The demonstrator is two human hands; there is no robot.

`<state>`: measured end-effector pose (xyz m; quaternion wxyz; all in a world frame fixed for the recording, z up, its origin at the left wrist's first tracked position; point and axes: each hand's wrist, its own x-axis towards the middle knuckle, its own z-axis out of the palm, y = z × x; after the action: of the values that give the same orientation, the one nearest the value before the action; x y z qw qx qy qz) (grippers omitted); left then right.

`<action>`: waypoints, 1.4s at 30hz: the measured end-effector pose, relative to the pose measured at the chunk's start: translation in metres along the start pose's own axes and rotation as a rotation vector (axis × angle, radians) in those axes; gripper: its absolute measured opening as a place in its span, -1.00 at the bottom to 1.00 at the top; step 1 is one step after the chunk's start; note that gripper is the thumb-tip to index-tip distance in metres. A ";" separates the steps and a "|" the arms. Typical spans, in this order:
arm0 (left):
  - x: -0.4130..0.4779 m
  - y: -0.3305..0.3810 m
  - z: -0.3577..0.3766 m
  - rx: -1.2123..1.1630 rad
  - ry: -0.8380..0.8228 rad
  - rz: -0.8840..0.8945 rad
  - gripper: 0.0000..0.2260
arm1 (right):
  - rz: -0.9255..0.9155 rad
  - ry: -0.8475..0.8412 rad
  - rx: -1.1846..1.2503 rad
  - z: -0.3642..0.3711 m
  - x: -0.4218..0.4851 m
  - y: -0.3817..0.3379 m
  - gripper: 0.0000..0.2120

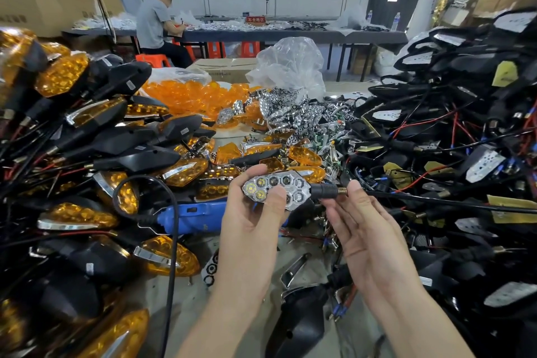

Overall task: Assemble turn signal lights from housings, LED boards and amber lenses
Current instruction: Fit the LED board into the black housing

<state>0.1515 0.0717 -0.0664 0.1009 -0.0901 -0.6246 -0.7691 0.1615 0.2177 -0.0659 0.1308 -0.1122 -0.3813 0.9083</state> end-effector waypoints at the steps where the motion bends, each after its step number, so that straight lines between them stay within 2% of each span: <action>1: 0.000 0.000 0.000 -0.014 0.001 -0.004 -0.72 | -0.001 -0.001 0.003 0.000 0.000 0.000 -0.75; 6: 0.001 -0.002 -0.001 -0.028 0.014 -0.002 -0.73 | -0.004 -0.013 0.000 0.000 0.000 0.000 -0.78; 9: 0.003 -0.005 -0.001 -0.038 0.015 -0.009 -0.70 | -0.005 -0.012 -0.003 -0.001 0.000 0.001 -0.73; 15: 0.005 -0.004 0.004 -0.232 0.019 -0.114 -0.72 | -0.012 -0.038 -0.010 0.000 -0.001 0.004 -0.74; 18: 0.004 -0.001 0.008 -0.410 0.050 -0.148 -0.59 | -0.010 -0.049 -0.021 0.001 -0.002 0.006 -0.70; 20: 0.004 0.002 0.009 -0.441 0.053 -0.150 -0.56 | -0.012 -0.058 -0.029 0.001 -0.002 0.007 -0.69; 29: 0.002 -0.001 0.010 -0.383 0.064 -0.126 -0.83 | 0.011 -0.060 -0.018 0.003 -0.004 0.009 -0.73; 37: 0.003 0.002 0.010 -0.341 0.104 -0.109 -0.91 | 0.013 -0.077 -0.028 0.005 -0.006 0.010 -0.70; 42: 0.001 0.006 0.009 -0.354 0.065 -0.088 -0.93 | 0.003 -0.090 -0.033 0.005 -0.007 0.010 -0.69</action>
<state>0.1520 0.0795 -0.0584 0.0698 -0.0539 -0.4791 -0.8733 0.1647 0.2053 -0.0687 0.1103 -0.0739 -0.4016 0.9061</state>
